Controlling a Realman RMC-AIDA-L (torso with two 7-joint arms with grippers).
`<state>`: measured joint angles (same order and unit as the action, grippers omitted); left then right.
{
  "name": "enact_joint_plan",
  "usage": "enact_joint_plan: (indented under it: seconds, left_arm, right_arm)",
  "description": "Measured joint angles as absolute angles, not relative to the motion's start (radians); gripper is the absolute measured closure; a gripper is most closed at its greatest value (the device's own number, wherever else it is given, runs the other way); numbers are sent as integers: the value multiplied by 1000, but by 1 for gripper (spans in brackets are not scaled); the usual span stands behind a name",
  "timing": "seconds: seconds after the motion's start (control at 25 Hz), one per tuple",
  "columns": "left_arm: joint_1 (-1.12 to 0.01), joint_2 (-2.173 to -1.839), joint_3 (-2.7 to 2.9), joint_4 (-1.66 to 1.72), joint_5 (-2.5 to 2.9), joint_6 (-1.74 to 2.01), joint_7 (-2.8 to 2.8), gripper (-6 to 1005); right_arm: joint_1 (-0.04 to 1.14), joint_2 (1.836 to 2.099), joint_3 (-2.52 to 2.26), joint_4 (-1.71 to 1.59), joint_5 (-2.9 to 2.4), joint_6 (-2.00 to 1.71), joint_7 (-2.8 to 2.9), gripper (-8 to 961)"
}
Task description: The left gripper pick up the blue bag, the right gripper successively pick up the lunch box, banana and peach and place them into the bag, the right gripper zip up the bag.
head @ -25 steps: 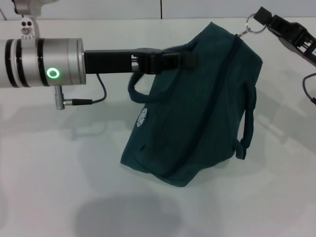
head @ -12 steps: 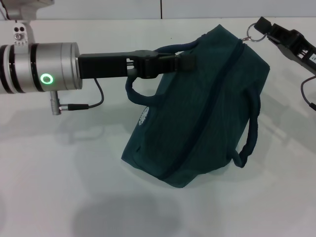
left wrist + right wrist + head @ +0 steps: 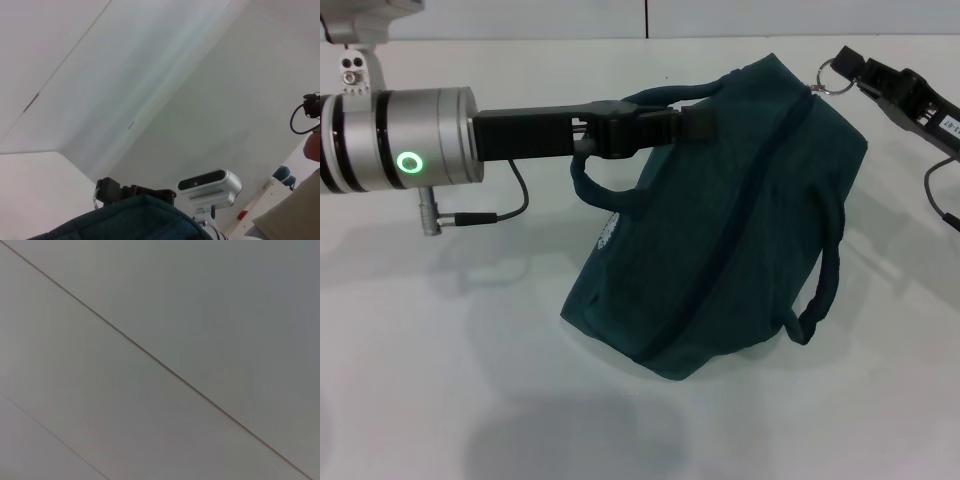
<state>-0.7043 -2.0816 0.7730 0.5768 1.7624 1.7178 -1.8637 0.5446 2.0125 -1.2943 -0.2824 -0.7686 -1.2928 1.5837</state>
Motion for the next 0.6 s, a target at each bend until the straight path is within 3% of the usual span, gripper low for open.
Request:
enact_joint_plan:
  seconds: [0.56, 0.6]
  left_arm:
    - [-700, -2082, 765, 568, 1759, 1610, -1854, 961]
    - [-701, -2082, 766, 567, 1759, 1598, -1855, 962]
  right_arm:
    - [557, 2008, -1291, -274, -768, -1316, 1594, 889]
    - [557, 2005, -1290, -273, -767, -1315, 1598, 849]
